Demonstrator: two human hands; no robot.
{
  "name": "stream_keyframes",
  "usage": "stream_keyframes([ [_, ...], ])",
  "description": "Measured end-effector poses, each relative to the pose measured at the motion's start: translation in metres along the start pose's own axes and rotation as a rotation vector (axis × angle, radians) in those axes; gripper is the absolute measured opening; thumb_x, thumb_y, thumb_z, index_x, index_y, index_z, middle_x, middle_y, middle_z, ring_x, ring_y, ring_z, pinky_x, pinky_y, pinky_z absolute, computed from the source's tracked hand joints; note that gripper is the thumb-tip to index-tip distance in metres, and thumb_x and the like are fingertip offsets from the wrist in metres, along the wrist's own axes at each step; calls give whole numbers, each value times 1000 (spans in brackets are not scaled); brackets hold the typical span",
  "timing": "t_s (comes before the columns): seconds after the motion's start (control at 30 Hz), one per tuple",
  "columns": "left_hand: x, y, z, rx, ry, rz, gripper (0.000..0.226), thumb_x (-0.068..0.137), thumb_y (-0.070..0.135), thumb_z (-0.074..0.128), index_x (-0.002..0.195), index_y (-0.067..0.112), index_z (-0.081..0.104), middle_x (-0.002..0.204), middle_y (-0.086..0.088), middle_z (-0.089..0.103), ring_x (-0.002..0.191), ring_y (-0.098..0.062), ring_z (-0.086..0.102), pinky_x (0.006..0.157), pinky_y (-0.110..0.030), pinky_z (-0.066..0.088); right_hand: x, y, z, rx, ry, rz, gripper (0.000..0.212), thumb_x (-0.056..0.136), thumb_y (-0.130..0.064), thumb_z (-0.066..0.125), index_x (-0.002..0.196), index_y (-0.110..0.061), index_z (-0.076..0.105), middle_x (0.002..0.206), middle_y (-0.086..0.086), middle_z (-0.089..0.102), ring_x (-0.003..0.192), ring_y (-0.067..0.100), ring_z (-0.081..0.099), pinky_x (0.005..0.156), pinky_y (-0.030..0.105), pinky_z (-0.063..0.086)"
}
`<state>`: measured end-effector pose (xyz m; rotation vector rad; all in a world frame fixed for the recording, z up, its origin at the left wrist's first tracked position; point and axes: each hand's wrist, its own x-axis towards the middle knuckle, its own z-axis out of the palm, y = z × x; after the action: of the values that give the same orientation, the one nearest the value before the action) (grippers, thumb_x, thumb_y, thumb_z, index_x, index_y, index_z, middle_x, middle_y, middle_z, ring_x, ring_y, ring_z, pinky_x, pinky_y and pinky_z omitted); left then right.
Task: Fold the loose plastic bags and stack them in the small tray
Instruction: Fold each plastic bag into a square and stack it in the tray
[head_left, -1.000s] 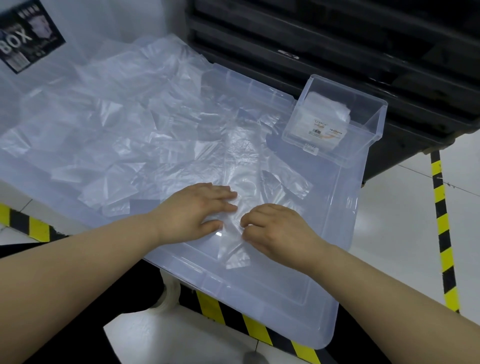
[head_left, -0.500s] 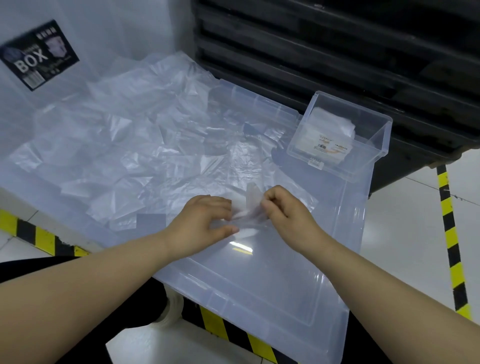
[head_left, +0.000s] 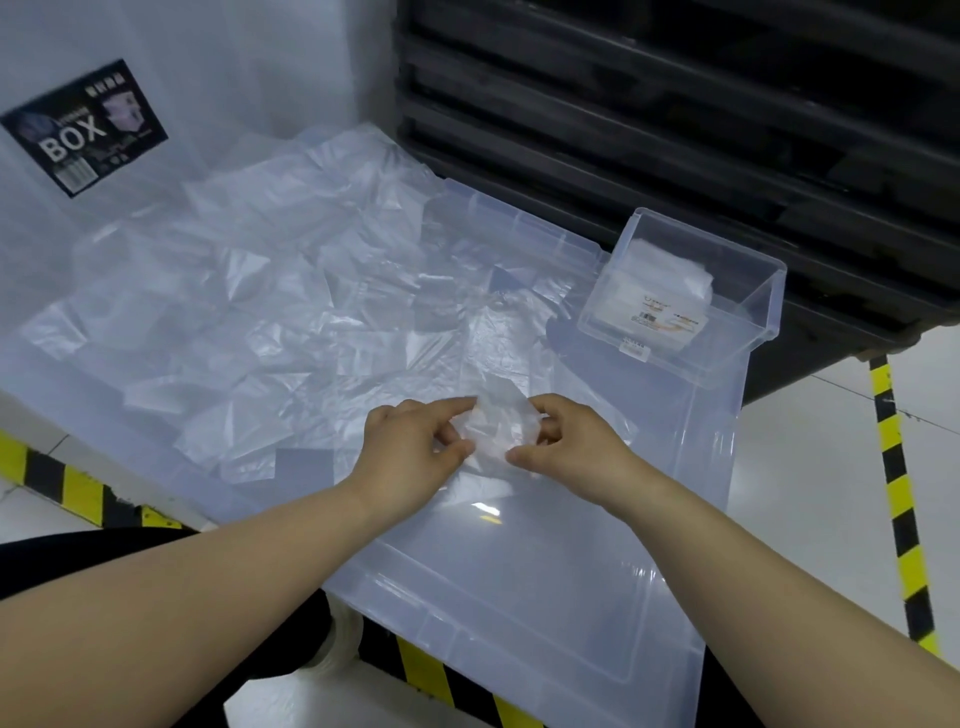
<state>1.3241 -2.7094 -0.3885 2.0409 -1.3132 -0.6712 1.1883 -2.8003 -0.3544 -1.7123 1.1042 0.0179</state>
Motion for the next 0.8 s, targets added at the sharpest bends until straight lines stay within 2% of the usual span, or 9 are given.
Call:
stream_keyframes([
  [0.13,1,2,0,89,-4,19,60,90,27,57,142,29,26,72,23,46,88,-2,42,80,-11,11,6,7,8,-121,119,-18,24,81,-15,64,103,-18,56,66,-6,51,62,9,48,61,23,36],
  [0.23,-1,3,-3,264,22,76,64,89,34,56,144,28,22,73,20,46,99,-7,47,79,-16,12,7,8,9,-143,156,-22,27,84,-20,61,111,-19,56,69,-9,52,77,12,51,69,25,39],
  [0.33,0,3,-7,401,33,108,53,88,32,55,137,24,38,77,11,54,99,-16,52,82,-22,17,10,10,9,-125,181,2,29,87,-23,59,116,-19,55,77,-7,57,87,13,52,75,27,40],
  [0.43,-3,-9,-1,471,209,487,31,79,26,47,105,16,60,78,-1,64,83,-20,51,76,-28,26,12,10,9,-112,183,17,29,88,-24,58,116,-19,55,73,-8,57,84,13,53,73,26,39],
  [0.53,-9,-13,8,528,160,684,34,80,24,42,93,11,70,90,-5,70,91,-21,57,86,-32,33,13,9,9,-118,189,19,26,89,-24,56,115,-19,55,65,-11,53,81,13,52,73,26,40],
  [0.63,-16,-16,12,694,62,649,47,88,33,33,99,8,72,103,-7,70,95,-21,67,94,-34,31,12,7,8,-70,183,32,26,91,-30,53,114,-18,56,71,-10,58,85,16,56,82,30,44],
  [0.7,-18,-20,13,724,12,596,54,93,37,27,105,7,70,108,-8,69,100,-22,66,95,-34,30,10,4,6,-28,154,43,32,90,-33,54,118,-18,54,86,-3,64,93,17,59,86,31,45],
  [0.73,-18,-22,12,729,3,577,57,95,38,22,107,7,69,111,-8,68,102,-22,65,95,-34,29,8,3,5,-11,130,50,36,88,-32,57,121,-18,52,93,-1,64,95,17,59,84,29,45],
  [0.8,-17,-22,10,751,-20,545,69,100,40,7,109,8,68,114,-8,67,104,-21,64,95,-33,30,5,2,3,-3,77,53,45,84,-26,64,126,-20,48,91,-3,63,92,13,58,80,24,43],
])
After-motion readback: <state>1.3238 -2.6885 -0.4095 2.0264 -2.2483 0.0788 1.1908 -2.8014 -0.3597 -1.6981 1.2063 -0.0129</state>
